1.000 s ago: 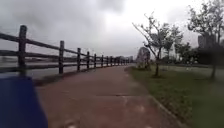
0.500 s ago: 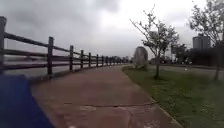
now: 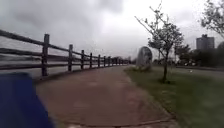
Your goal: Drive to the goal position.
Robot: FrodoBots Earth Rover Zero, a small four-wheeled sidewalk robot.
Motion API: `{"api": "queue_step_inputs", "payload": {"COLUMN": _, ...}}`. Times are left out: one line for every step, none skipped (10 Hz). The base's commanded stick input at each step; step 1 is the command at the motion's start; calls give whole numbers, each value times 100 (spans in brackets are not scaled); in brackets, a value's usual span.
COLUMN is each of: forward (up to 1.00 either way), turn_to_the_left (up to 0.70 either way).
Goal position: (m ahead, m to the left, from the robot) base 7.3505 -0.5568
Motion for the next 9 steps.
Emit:
{"api": "queue_step_inputs", "payload": {"forward": 85, "turn_to_the_left": 13}}
{"api": "queue_step_inputs", "payload": {"forward": 85, "turn_to_the_left": 10}}
{"api": "queue_step_inputs", "payload": {"forward": 85, "turn_to_the_left": 8}}
{"api": "queue_step_inputs", "payload": {"forward": 85, "turn_to_the_left": 15}}
{"api": "queue_step_inputs", "payload": {"forward": 85, "turn_to_the_left": -12}}
{"api": "queue_step_inputs", "payload": {"forward": 85, "turn_to_the_left": -20}}
{"api": "queue_step_inputs", "payload": {"forward": 85, "turn_to_the_left": -27}}
{"api": "queue_step_inputs", "payload": {"forward": 85, "turn_to_the_left": -34}}
{"api": "queue_step_inputs", "payload": {"forward": 85, "turn_to_the_left": -17}}
